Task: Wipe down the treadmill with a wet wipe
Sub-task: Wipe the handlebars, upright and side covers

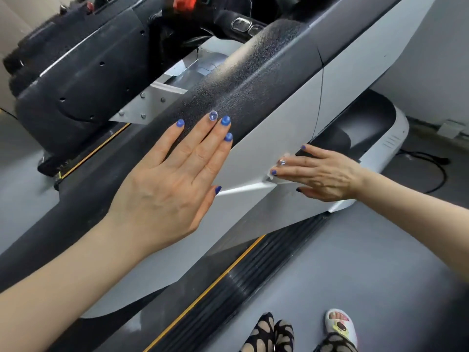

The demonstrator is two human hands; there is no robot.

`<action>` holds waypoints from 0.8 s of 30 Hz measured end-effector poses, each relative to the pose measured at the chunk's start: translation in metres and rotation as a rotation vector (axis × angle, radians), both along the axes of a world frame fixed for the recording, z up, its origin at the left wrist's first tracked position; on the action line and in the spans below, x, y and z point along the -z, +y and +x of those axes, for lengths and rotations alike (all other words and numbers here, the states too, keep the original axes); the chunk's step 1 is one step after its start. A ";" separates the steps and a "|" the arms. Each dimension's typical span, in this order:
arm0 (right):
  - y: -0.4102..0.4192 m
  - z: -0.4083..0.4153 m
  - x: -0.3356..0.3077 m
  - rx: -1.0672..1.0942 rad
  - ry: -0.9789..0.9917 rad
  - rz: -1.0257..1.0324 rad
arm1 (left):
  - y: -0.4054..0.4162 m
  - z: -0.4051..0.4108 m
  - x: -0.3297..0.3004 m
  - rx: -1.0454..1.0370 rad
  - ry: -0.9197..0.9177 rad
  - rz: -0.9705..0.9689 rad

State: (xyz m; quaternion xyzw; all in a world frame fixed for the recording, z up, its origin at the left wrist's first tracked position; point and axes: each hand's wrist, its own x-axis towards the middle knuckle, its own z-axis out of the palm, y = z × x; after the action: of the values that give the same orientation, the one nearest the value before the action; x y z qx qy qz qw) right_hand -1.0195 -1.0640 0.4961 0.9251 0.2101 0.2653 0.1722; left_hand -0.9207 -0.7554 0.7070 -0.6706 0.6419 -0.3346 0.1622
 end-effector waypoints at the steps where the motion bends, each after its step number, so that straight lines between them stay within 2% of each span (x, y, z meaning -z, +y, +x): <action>1: -0.014 -0.001 -0.001 0.021 -0.025 -0.043 | 0.000 0.000 0.000 -0.006 -0.007 -0.003; 4: -0.036 0.001 -0.006 0.004 -0.065 -0.129 | -0.001 -0.001 0.001 -0.025 -0.017 -0.002; 8: -0.015 0.017 -0.003 -0.101 -0.043 -0.226 | 0.000 -0.001 0.001 -0.041 -0.029 0.001; 14: -0.051 0.012 -0.024 -0.086 -0.181 -0.281 | -0.002 -0.002 0.002 -0.061 -0.040 -0.003; 20: -0.026 0.024 -0.083 -0.083 -0.395 0.007 | -0.003 -0.003 0.003 -0.066 -0.059 -0.019; 24: -0.016 0.020 -0.048 -0.041 -0.332 0.019 | -0.003 -0.002 0.003 -0.059 -0.055 -0.027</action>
State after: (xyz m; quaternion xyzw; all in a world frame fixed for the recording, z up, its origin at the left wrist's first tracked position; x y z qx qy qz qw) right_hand -0.9997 -1.0802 0.5445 0.8657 0.1949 0.4198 0.1905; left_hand -0.9228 -0.7583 0.7041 -0.6820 0.6125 -0.3565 0.1808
